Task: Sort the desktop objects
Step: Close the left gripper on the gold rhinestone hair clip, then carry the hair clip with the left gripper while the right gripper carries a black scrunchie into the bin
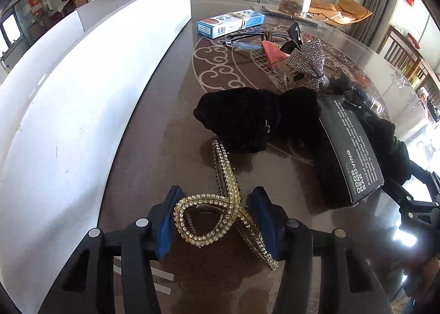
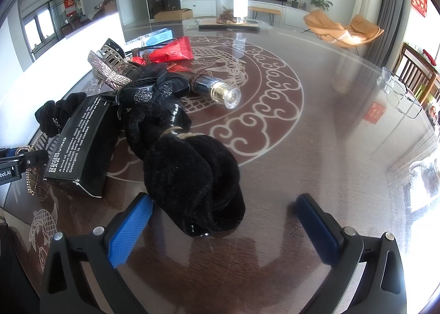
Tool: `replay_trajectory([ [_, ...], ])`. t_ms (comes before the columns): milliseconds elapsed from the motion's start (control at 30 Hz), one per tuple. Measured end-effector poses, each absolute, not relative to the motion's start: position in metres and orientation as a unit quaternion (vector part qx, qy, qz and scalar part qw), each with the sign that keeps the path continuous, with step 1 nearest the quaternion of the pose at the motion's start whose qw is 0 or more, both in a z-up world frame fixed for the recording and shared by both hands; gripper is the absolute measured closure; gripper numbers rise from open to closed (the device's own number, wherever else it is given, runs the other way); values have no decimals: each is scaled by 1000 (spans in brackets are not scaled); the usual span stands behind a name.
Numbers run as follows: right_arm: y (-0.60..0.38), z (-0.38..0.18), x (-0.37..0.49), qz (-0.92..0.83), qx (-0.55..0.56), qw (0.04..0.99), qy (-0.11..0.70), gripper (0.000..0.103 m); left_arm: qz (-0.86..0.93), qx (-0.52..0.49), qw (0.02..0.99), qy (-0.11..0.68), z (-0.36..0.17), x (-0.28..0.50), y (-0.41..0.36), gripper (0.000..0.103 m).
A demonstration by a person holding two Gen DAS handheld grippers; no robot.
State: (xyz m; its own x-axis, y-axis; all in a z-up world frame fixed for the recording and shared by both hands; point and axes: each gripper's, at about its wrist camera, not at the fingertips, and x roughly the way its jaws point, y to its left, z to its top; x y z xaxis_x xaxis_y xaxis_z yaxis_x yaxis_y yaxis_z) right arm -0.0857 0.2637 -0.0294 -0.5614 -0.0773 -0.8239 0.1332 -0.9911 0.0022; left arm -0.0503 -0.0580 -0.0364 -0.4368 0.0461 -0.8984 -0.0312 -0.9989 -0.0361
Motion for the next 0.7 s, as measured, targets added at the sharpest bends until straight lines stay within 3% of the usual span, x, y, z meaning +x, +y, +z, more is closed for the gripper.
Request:
replay_trajectory([
  [233, 245, -17, -115, -833, 515, 182, 87, 1, 839, -540, 67, -1, -32, -33, -48, 50],
  [267, 241, -15, -118, -832, 512, 191, 94, 5, 839, -540, 71, -5, -32, -31, -48, 50],
  [300, 237, -15, -120, -830, 510, 203, 98, 10, 838, -540, 75, -10, -31, -30, -48, 50],
  [367, 231, -17, -122, -817, 522, 222, 103, 51, 839, -538, 78, -19, -29, -25, -50, 50],
  [433, 231, -14, -116, -819, 519, 220, 104, 65, 842, -531, 83, -31, -24, -18, -54, 50],
  [700, 262, 3, -59, -827, 520, 212, 37, 65, 861, -494, 106, -65, 10, 10, -66, 50],
])
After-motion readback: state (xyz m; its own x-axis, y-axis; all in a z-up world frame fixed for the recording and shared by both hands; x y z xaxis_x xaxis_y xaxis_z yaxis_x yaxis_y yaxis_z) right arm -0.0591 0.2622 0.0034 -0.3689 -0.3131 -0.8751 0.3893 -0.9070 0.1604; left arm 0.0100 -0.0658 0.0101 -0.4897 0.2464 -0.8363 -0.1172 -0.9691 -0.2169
